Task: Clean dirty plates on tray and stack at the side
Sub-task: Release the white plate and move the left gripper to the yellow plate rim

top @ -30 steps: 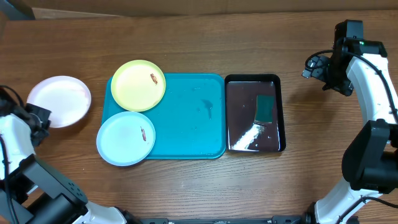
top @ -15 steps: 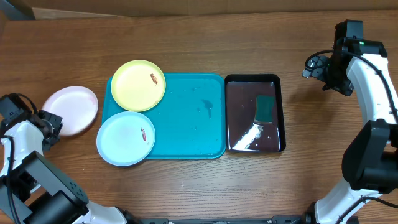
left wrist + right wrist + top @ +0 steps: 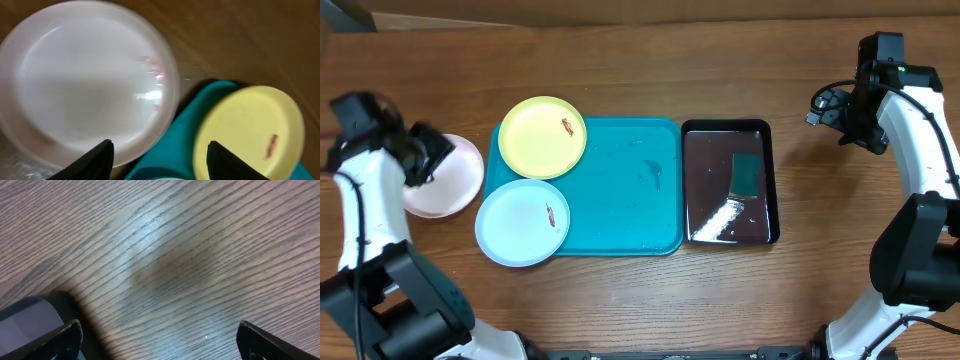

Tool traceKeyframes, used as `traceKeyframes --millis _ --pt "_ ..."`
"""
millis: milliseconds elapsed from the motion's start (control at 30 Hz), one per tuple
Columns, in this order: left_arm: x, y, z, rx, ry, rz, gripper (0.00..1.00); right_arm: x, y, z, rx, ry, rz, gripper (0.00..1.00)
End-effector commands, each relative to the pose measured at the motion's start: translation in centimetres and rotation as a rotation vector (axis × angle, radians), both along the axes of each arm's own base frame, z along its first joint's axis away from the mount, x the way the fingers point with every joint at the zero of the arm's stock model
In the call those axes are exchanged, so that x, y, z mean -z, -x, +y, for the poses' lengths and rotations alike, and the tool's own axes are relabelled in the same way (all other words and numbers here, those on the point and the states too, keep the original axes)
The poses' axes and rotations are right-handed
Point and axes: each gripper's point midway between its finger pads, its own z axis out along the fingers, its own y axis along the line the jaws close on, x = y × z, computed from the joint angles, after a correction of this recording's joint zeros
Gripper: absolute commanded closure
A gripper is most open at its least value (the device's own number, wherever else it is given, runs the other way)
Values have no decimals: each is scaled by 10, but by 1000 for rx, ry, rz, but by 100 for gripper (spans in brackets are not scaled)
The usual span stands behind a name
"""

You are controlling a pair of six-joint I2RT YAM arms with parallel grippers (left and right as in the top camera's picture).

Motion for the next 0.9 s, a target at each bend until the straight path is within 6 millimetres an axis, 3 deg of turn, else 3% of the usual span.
traceKeyframes --millis 0,200,433,567,700,867 --pt "-12 -18 -35 155 -44 -20 36 -9 -2 1 2 -2 -26 0" --pt "3 -26 -58 216 -100 36 39 -9 -2 1 2 -2 -26 0" --pt "47 -35 -64 253 -83 108 40 -9 -2 1 2 -2 -26 0" --pt "71 -37 -68 266 -42 139 57 -9 -2 1 2 -2 -26 0" --pt "84 -38 -74 281 -3 150 59 -9 -2 1 2 -2 -26 0" --pt "86 -41 -75 285 4 142 66 -9 -2 1 2 -2 -26 0"
